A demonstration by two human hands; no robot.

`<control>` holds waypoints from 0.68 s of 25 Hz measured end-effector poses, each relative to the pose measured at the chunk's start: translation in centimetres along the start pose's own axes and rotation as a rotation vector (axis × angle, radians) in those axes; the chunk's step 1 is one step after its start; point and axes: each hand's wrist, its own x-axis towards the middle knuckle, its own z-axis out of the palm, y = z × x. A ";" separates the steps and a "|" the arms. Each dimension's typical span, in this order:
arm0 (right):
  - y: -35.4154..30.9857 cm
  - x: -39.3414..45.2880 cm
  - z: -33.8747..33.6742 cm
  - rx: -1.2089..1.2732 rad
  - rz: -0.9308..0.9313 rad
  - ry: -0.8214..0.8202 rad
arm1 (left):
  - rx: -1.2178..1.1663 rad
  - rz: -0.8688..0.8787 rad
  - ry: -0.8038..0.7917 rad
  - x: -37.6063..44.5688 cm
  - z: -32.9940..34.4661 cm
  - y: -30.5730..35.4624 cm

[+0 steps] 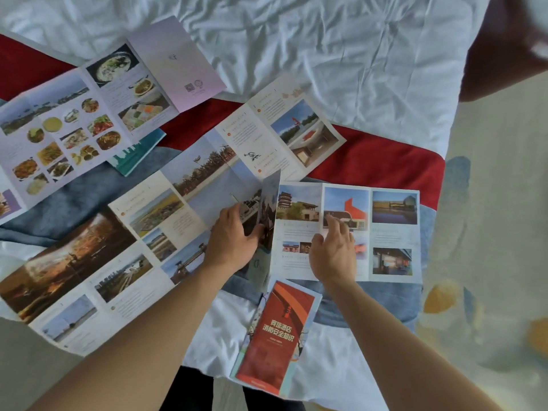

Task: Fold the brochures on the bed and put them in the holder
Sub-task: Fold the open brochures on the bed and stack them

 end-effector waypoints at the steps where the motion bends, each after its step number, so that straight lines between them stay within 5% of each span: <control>1: 0.8 0.3 -0.3 0.071 0.058 -0.029 | 0.019 0.011 -0.012 0.0 0.7 0.5; 5: 2.7 1.0 -1.3 0.326 0.143 -0.005 | 0.071 0.006 -0.113 0.1 3.3 2.2; 12: 5.7 2.3 -1.8 0.023 0.170 -0.054 | 0.079 0.003 -0.108 0.7 5.7 4.7; 17: 5.8 3.6 -3.2 0.072 0.108 -0.072 | 0.039 0.028 -0.114 2.0 6.6 7.1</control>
